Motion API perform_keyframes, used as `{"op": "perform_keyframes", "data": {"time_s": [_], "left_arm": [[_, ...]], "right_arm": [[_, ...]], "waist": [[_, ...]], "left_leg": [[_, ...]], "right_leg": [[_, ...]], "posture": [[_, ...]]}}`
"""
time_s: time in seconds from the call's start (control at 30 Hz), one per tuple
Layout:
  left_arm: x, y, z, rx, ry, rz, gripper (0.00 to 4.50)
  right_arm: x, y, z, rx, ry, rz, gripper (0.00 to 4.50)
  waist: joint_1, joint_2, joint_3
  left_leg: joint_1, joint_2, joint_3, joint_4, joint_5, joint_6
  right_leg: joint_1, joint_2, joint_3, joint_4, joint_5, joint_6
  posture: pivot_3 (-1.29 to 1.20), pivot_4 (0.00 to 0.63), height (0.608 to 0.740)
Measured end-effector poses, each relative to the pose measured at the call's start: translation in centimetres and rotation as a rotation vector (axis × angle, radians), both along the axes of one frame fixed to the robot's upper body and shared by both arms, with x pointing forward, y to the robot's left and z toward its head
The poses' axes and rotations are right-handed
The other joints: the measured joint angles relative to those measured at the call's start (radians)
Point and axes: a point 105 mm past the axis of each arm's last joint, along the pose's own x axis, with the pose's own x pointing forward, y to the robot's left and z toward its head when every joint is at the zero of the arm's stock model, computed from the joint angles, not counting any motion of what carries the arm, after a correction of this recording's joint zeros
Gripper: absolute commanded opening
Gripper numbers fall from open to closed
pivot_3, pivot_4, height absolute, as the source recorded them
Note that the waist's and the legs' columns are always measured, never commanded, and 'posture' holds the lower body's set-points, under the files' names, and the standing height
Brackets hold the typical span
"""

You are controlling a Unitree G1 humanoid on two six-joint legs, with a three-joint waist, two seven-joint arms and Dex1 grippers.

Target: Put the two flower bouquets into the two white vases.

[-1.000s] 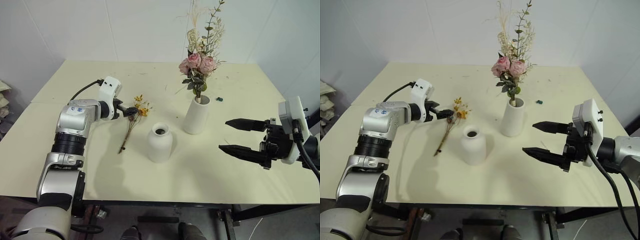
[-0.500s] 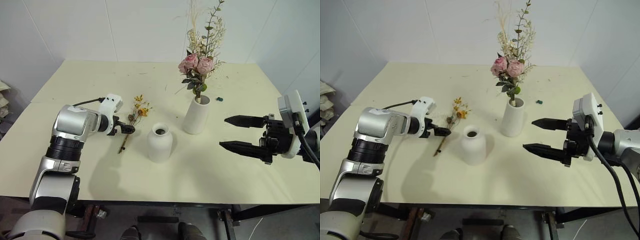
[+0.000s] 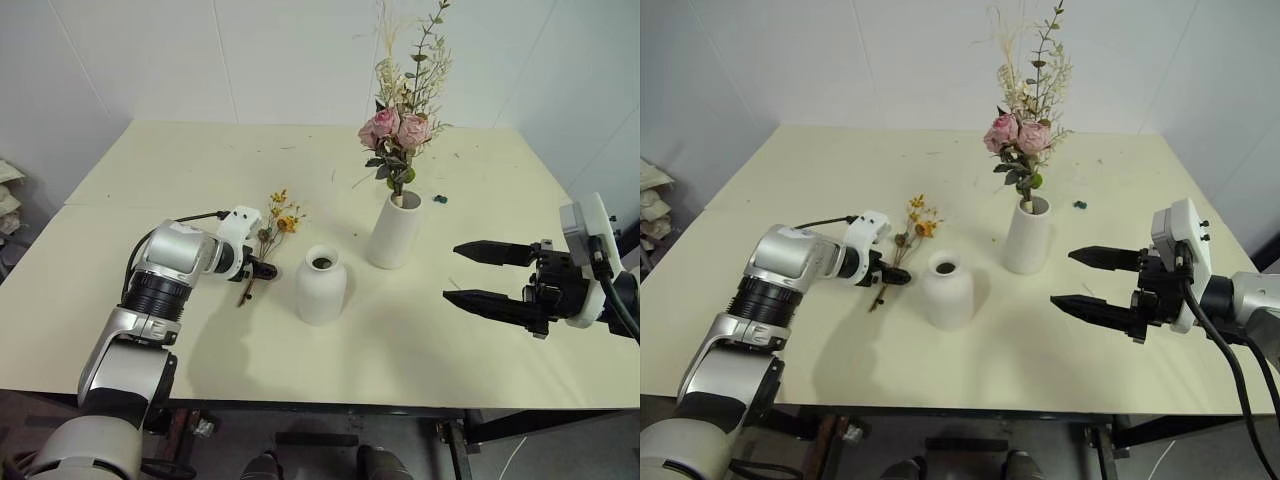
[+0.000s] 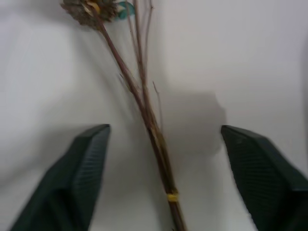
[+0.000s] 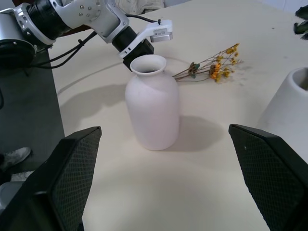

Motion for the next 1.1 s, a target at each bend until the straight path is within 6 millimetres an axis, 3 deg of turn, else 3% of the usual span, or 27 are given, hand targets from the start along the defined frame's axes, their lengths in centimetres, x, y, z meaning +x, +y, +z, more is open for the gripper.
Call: {"op": "perform_keyframes", "data": {"time_s": [0.3, 0.33, 0.53, 0.63, 0.77, 0.9, 1.1], "left_arm": [[0.7, 0.2, -0.1, 0.041, -0.038, -0.024, 0.14], [0.8, 0.2, -0.1, 0.035, -0.044, -0.025, 0.03], [2.3, -0.5, 0.3, -0.053, -0.132, -0.001, 0.03], [3.1, -0.6, 1.8, -0.123, -0.202, 0.014, 0.03], [3.5, -2.3, 6.3, -0.348, -0.427, -0.078, 0.03], [2.4, -4.2, 11.7, -0.598, -0.721, -0.207, 0.03], [0.4, -5.0, 13.8, -0.725, -0.893, -0.387, 0.03]], "right_arm": [[-0.1, -0.6, -0.1, 0.005, 0.000, -0.027, 4.50], [-0.1, -0.7, 0.0, 0.007, -0.001, -0.032, 4.50], [-0.1, -0.7, -0.2, 0.044, 0.001, -0.036, 4.50], [-0.4, -1.2, -0.3, 0.079, 0.005, -0.048, 4.50], [-0.6, -1.8, -1.1, 0.082, 0.036, -0.065, 4.50], [-0.7, -1.8, -1.0, 0.091, 0.013, -0.066, 4.50], [-0.7, -1.9, -1.0, 0.103, 0.000, -0.076, 4.50]], "waist": [[0.006, 0.000, 0.000], [0.008, 0.000, 0.000], [0.022, 0.000, 0.000], [0.024, 0.000, 0.000], [0.024, 0.000, 0.000], [0.024, 0.000, 0.000], [0.022, 0.000, 0.000]], "left_leg": [[-0.001, 0.000, 0.000, 0.001, 0.000, 0.000], [0.000, 0.000, 0.000, 0.001, 0.000, 0.000], [-0.001, 0.000, 0.000, 0.003, 0.000, 0.000], [-0.001, 0.000, 0.000, 0.003, 0.000, 0.000], [-0.001, 0.000, 0.001, 0.002, 0.000, 0.000], [-0.001, 0.000, 0.001, 0.002, 0.000, -0.001], [0.000, 0.000, 0.002, 0.005, 0.000, 0.000]], "right_leg": [[0.001, -0.001, 0.000, -0.001, 0.000, 0.000], [0.001, -0.001, 0.000, -0.001, 0.000, 0.000], [0.001, -0.001, 0.000, -0.001, 0.001, 0.001], [0.001, -0.001, 0.000, -0.001, 0.001, 0.001], [0.000, -0.001, 0.000, -0.001, 0.001, 0.002], [0.001, -0.001, 0.000, -0.001, 0.001, 0.002], [0.002, 0.000, 0.000, 0.000, 0.002, 0.002]], "posture": [[0.00, 0.150, 0.740], [0.00, 0.150, 0.740], [0.00, 0.150, 0.740], [0.00, 0.150, 0.740], [0.00, 0.150, 0.740], [0.00, 0.150, 0.740], [0.00, 0.150, 0.740]]}}
